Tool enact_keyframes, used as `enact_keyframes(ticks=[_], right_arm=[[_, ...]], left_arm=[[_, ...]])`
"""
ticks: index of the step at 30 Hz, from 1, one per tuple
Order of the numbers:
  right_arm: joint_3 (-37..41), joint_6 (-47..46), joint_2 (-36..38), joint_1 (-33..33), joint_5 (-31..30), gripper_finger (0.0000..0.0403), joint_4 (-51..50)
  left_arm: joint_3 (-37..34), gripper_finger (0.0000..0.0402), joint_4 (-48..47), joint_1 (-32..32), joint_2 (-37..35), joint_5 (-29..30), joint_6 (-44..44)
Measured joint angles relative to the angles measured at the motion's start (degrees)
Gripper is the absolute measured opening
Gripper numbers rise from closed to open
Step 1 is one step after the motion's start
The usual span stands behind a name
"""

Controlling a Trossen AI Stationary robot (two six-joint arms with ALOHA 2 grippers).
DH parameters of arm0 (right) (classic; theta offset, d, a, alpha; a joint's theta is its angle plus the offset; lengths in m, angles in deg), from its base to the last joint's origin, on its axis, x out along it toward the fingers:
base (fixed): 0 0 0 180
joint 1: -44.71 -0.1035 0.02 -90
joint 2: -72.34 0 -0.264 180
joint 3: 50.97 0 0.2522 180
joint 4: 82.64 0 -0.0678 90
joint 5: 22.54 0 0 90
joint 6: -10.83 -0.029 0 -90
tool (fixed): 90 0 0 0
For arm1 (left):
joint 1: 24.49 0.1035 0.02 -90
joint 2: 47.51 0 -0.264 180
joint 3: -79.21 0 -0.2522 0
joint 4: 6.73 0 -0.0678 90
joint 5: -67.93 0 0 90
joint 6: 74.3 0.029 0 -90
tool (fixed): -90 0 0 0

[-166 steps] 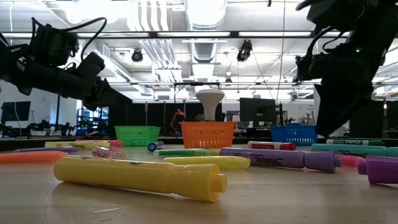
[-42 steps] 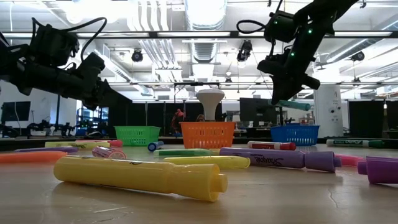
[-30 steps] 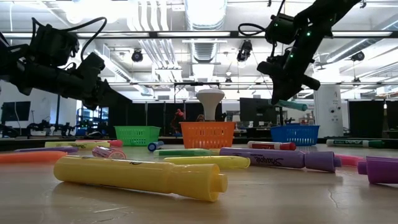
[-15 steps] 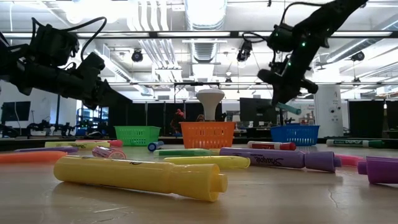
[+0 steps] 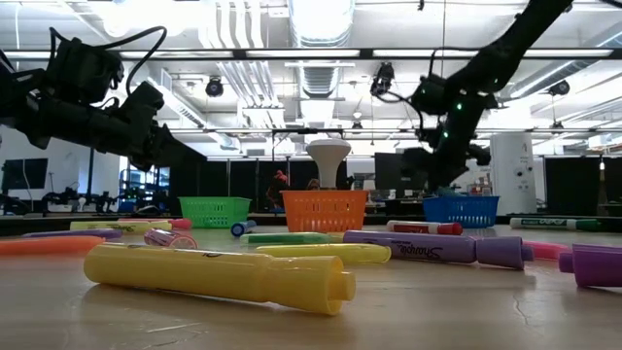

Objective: Pick & Place Markers
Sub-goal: Put the light blue highlighter into the blue bin

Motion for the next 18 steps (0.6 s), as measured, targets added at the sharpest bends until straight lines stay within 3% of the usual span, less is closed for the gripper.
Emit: enact_keyframes(ticks=[10,18], right_arm=[[0.07,1.55,-2.42,1.6,-0.07,0.0081,-0.73],[0.07,-0.71,-2.25,1.78,0.01,0.0135,-2.51]], left_arm=[[0.0,0.0,-0.06,0.0,0.02,-0.02,0.03],[0.0,0.0,-0.26,0.0,0.02,-0.02,-4.18]])
